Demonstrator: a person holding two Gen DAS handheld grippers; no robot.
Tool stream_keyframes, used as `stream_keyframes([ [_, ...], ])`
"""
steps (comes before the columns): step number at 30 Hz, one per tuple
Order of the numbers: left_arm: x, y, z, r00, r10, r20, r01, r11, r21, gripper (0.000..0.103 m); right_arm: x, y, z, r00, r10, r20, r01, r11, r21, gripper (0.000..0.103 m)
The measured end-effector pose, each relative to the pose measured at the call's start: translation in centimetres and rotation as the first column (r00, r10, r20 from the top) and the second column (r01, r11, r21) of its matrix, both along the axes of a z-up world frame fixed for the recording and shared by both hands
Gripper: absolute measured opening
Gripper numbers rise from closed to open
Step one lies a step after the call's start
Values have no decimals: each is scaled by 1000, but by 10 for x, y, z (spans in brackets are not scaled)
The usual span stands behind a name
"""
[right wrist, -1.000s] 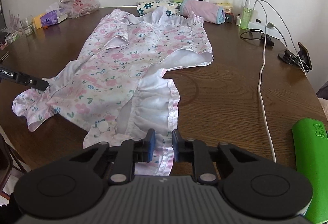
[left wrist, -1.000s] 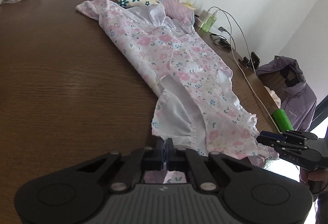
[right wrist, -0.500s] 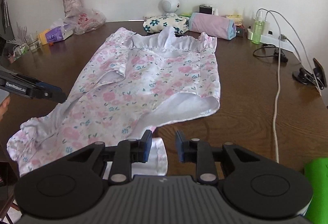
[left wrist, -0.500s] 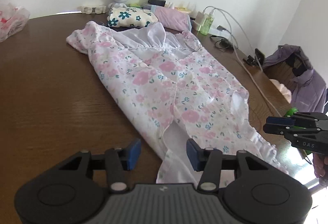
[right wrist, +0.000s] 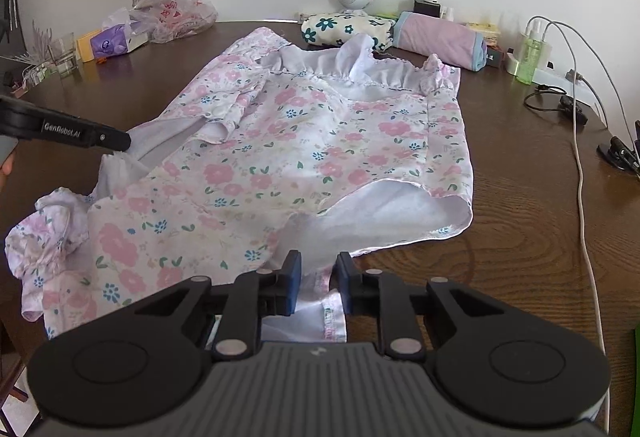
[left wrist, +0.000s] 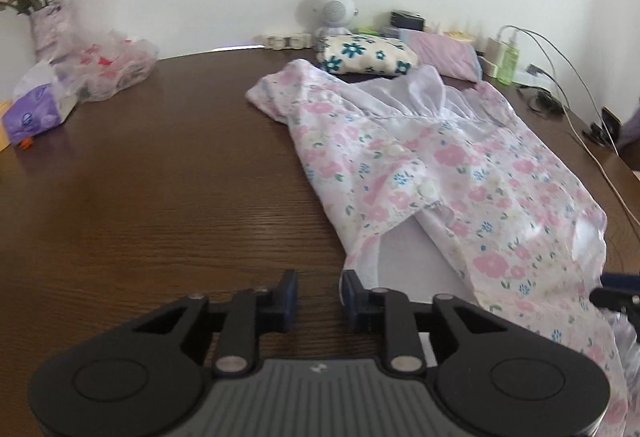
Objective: Fold clothes
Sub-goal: 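Lay the dress flat on the table with both grippers and release, then grasp the dress hem with the left gripper and smooth it flat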
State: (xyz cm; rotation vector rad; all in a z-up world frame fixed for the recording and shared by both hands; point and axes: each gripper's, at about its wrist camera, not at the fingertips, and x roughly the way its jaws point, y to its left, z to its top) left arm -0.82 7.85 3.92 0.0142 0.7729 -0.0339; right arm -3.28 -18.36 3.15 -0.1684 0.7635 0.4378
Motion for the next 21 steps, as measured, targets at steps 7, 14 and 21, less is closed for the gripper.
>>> stream_keyframes([
  [7, 32, -72, 11, 932, -362, -8, 356, 912, 202, 62, -6, 2, 2, 1000, 0, -7, 0, 1000, 13, 19],
  [14, 56, -47, -4, 978, -205, -31, 207, 965, 163, 4, -8, 2, 1, 1000, -7, 3, 7, 1000, 21, 19],
  [21, -21, 65, -8, 960, 277, 36, -265, 944, -198, 6, -7, -2, 6, 1000, -19, 16, 18, 999, 37, 19],
])
